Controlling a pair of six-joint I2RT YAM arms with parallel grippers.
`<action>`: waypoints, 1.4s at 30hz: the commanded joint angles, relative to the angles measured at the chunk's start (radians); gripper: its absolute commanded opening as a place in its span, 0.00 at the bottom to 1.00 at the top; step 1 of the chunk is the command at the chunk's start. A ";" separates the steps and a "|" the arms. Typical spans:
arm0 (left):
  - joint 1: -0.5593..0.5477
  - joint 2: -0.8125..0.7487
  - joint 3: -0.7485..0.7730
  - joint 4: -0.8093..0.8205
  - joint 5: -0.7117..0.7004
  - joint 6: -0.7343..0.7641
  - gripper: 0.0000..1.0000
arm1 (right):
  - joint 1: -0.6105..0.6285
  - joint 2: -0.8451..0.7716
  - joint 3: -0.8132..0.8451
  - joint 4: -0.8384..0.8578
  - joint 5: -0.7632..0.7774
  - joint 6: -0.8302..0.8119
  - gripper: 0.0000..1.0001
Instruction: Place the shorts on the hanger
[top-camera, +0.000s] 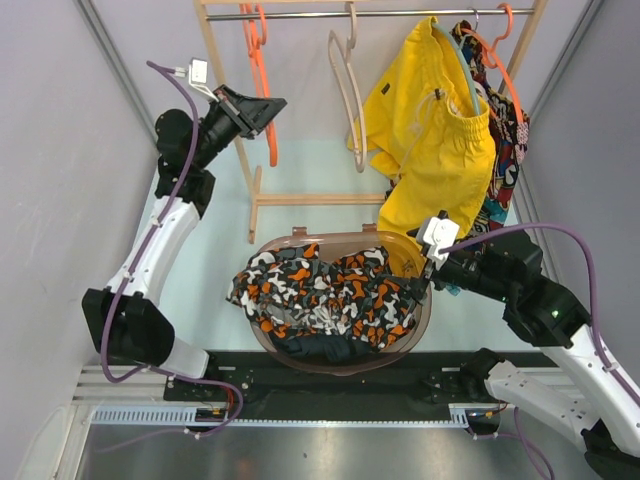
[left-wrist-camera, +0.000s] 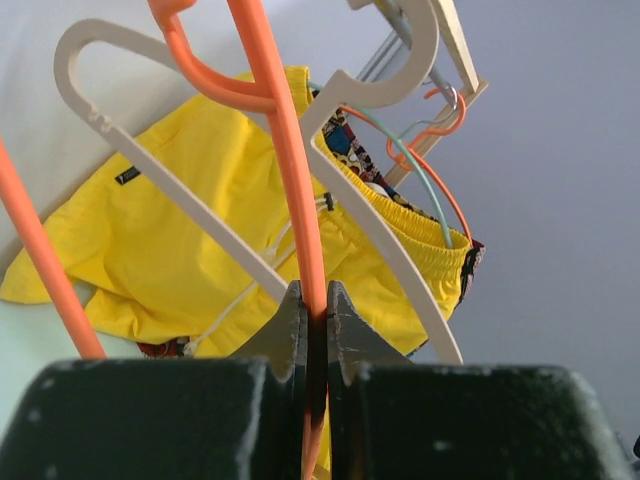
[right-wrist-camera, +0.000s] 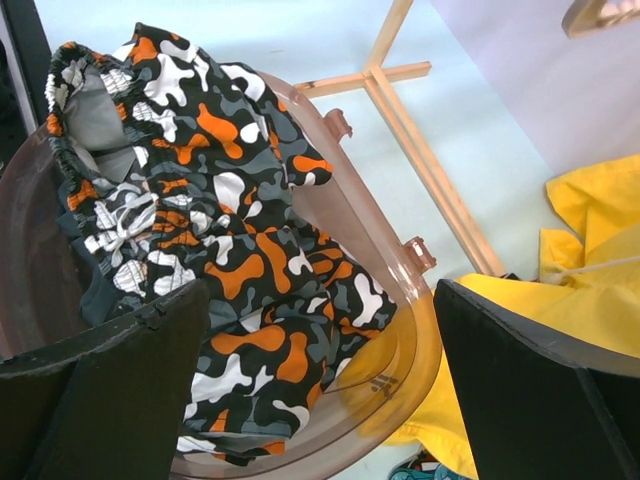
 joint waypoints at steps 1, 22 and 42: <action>-0.023 -0.077 -0.057 0.053 0.010 0.019 0.01 | -0.008 0.002 0.059 0.086 0.032 0.027 1.00; -0.198 -0.617 -0.436 -0.363 -0.519 0.011 0.11 | 0.294 0.511 0.195 0.784 0.205 0.425 0.95; -0.259 -0.582 -0.455 -0.246 -0.395 -0.003 0.09 | 0.388 0.733 0.300 0.838 0.419 0.342 0.86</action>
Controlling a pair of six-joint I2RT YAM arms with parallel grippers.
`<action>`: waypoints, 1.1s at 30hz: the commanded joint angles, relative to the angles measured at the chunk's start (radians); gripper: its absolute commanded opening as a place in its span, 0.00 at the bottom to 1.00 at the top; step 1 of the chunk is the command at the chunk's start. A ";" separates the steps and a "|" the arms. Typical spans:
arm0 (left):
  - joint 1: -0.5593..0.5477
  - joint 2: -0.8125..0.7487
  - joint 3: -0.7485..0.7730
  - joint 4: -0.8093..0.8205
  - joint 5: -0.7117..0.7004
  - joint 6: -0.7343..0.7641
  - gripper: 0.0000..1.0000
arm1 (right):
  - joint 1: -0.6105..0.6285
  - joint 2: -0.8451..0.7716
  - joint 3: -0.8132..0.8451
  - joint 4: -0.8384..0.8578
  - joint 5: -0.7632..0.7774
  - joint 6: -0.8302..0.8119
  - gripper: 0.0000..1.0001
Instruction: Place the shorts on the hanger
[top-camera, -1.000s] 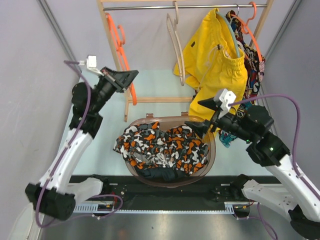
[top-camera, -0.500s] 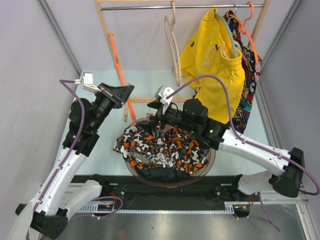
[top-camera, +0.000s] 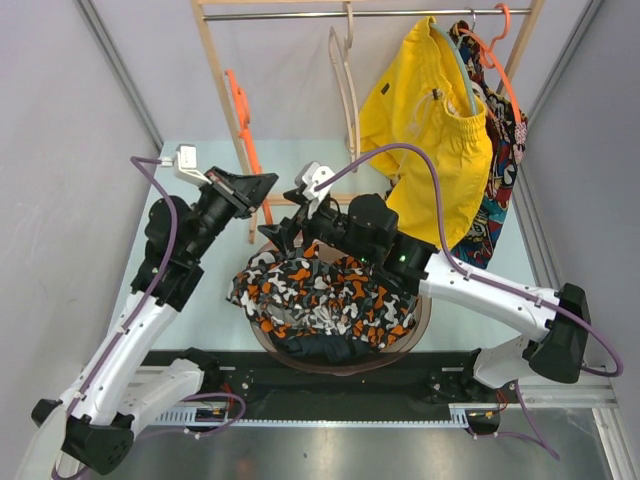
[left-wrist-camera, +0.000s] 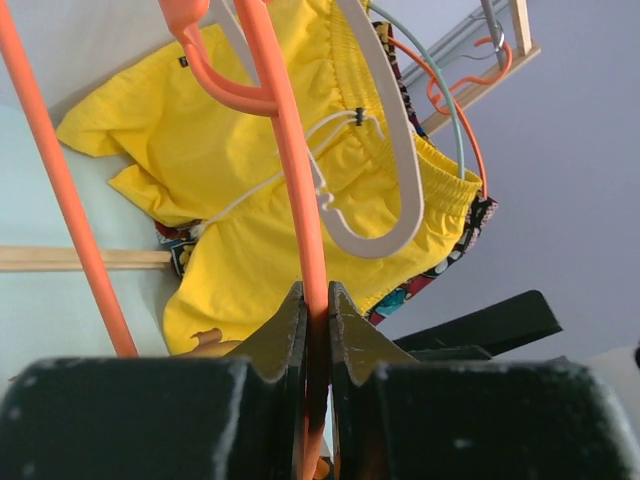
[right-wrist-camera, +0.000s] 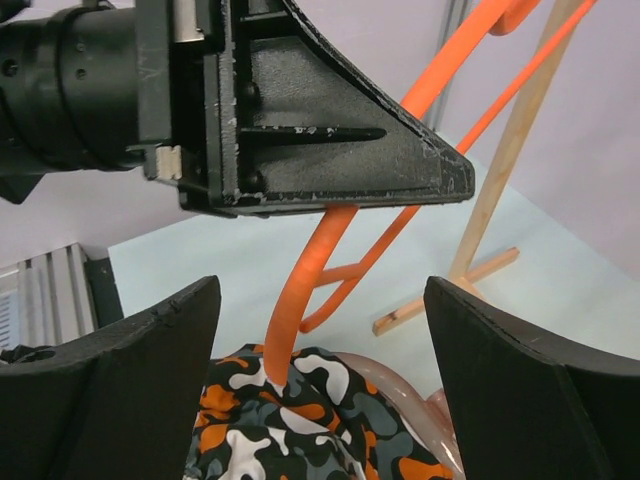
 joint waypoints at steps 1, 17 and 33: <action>-0.044 0.017 0.010 0.097 0.033 -0.003 0.09 | 0.002 0.031 0.050 0.054 0.077 -0.023 0.85; -0.095 0.003 -0.002 0.035 0.140 0.213 0.69 | -0.152 -0.122 0.046 -0.164 0.061 -0.009 0.00; -0.058 -0.151 0.165 -0.547 0.519 1.200 1.00 | -0.386 -0.522 -0.040 -0.768 -0.329 -0.314 0.00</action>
